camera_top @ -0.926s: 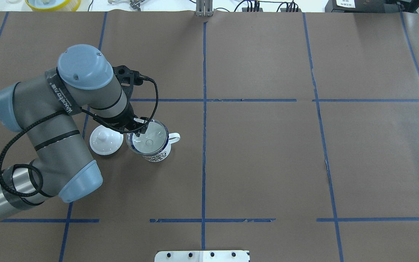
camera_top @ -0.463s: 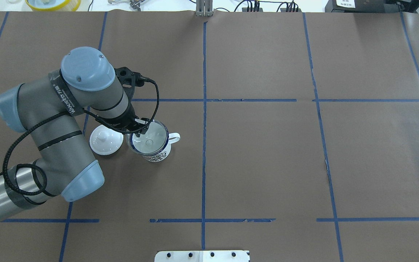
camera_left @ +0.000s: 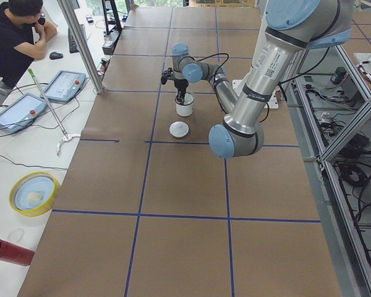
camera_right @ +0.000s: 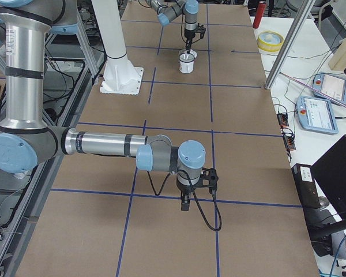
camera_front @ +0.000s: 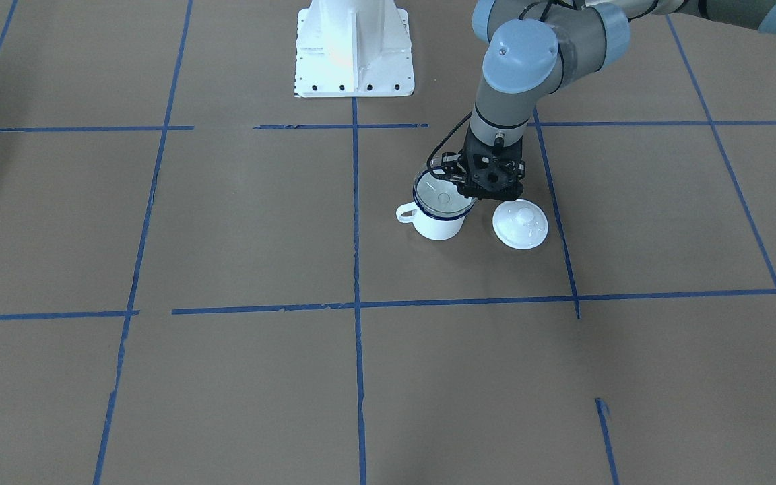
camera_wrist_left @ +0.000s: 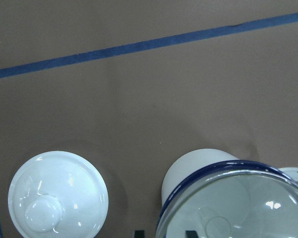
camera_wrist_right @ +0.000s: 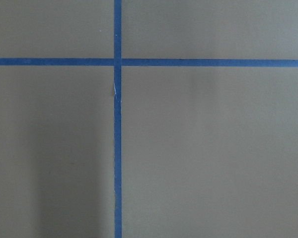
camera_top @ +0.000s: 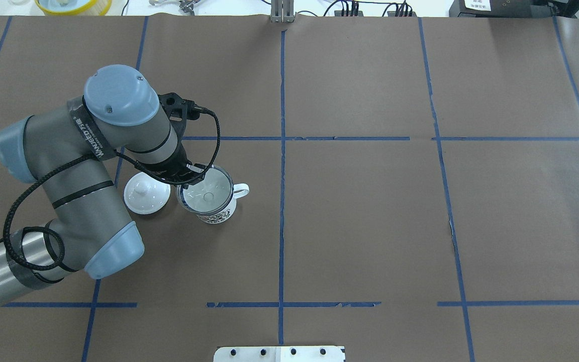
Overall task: Remove funnel from cup
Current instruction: 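Lower the left gripper and grasp the funnel's rim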
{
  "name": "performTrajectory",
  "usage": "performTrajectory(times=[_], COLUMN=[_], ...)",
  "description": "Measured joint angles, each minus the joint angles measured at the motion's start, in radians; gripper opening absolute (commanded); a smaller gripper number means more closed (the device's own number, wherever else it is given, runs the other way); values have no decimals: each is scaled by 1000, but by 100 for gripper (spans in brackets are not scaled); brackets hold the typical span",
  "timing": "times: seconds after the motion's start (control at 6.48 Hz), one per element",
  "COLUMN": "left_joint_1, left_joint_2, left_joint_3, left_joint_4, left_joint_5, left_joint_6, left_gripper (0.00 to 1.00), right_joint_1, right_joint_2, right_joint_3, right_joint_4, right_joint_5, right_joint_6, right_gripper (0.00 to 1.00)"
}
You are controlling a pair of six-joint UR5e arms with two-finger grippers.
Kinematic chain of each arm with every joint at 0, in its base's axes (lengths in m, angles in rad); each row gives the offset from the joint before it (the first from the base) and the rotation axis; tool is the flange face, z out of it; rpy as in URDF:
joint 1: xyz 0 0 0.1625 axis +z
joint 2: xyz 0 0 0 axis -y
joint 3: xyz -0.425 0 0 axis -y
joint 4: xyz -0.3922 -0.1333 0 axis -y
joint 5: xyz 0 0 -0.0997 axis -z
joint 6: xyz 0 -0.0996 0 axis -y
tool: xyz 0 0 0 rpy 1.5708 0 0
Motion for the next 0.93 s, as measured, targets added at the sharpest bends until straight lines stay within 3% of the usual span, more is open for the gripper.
performTrajectory(times=[0.93], left_joint_1=[-2], left_joint_2=[1], left_joint_3=[-33], left_joint_4=[6], left_joint_5=[-14], left_joint_6=[5], left_gripper=[0], right_joint_1=[0], right_joint_2=[0], right_joint_3=[0], right_joint_4=[0], right_joint_5=[0], right_joint_6=[0], right_gripper=[100])
